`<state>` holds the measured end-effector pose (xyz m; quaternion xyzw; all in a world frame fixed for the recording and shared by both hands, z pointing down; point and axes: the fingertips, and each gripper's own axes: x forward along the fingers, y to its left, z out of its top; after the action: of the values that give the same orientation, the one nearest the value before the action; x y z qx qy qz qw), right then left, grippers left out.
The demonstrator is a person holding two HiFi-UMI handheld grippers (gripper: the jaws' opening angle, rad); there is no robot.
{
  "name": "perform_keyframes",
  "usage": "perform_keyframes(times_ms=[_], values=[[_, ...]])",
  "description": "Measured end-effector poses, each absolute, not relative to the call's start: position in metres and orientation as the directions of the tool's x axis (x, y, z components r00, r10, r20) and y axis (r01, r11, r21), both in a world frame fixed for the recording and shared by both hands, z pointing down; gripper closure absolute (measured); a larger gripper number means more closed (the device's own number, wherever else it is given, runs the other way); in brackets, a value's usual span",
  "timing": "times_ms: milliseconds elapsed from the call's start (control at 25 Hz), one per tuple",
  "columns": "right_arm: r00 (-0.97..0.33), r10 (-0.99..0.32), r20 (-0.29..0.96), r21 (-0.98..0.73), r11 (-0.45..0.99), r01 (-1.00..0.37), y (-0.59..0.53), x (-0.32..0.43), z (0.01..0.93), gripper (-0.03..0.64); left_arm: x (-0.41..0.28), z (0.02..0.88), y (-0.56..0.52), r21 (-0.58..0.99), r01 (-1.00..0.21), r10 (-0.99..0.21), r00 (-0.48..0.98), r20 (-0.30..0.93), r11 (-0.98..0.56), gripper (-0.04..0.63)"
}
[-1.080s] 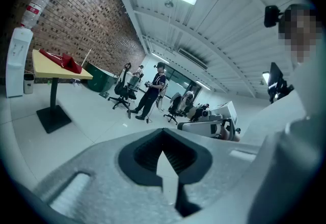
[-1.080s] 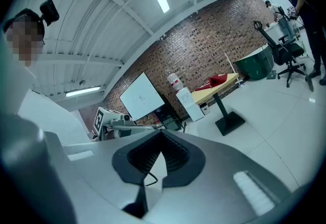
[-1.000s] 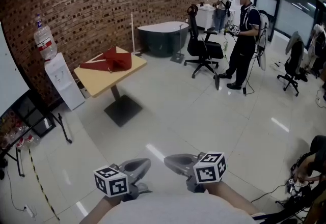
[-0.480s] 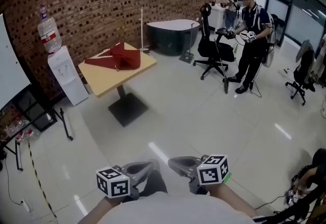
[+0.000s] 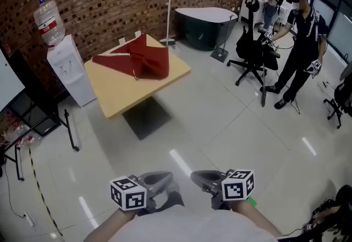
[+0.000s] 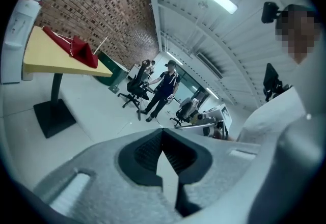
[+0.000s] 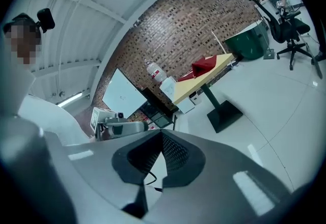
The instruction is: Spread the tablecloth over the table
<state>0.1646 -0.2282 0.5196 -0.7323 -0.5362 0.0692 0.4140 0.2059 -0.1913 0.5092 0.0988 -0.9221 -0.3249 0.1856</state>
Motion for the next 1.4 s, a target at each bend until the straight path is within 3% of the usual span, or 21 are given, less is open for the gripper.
perform_keyframes(times_ms=[360, 560, 840, 1000, 1160, 1400], values=[[0.398, 0.863, 0.312, -0.637, -0.120, 0.761, -0.050, 0.058, 0.474, 0.617, 0.121, 0.468, 0.012, 0.601, -0.017, -0.171, -0.965, 0.199, 0.799, 0.595], [0.381, 0.868, 0.318, -0.630, -0.106, 0.769, -0.017, 0.030, 0.472, 0.617, 0.099, 0.458, 0.073, 0.511, 0.042, -0.066, -0.979, 0.192, 0.859, 0.594], [0.460, 0.835, 0.302, -0.603, -0.207, 0.770, 0.036, 0.017, 0.459, 0.617, 0.083, 0.450, 0.122, 0.429, 0.115, 0.039, -0.982, 0.183, 0.896, 0.531], [0.522, 0.802, 0.290, -0.626, -0.254, 0.737, 0.067, -0.001, 0.470, 0.617, 0.067, 0.464, 0.158, 0.366, 0.219, 0.134, -0.960, 0.245, 0.904, 0.424], [0.592, 0.757, 0.278, -0.660, -0.297, 0.690, 0.105, -0.032, 0.485, 0.617, 0.033, 0.492, 0.204, 0.310, 0.298, 0.191, -0.924, 0.330, 0.903, 0.382], [0.640, 0.710, 0.293, -0.690, -0.306, 0.655, 0.191, -0.122, 0.496, 0.617, -0.025, 0.554, 0.301, 0.058, 0.413, 0.322, -0.784, 0.531, 0.909, 0.314]])
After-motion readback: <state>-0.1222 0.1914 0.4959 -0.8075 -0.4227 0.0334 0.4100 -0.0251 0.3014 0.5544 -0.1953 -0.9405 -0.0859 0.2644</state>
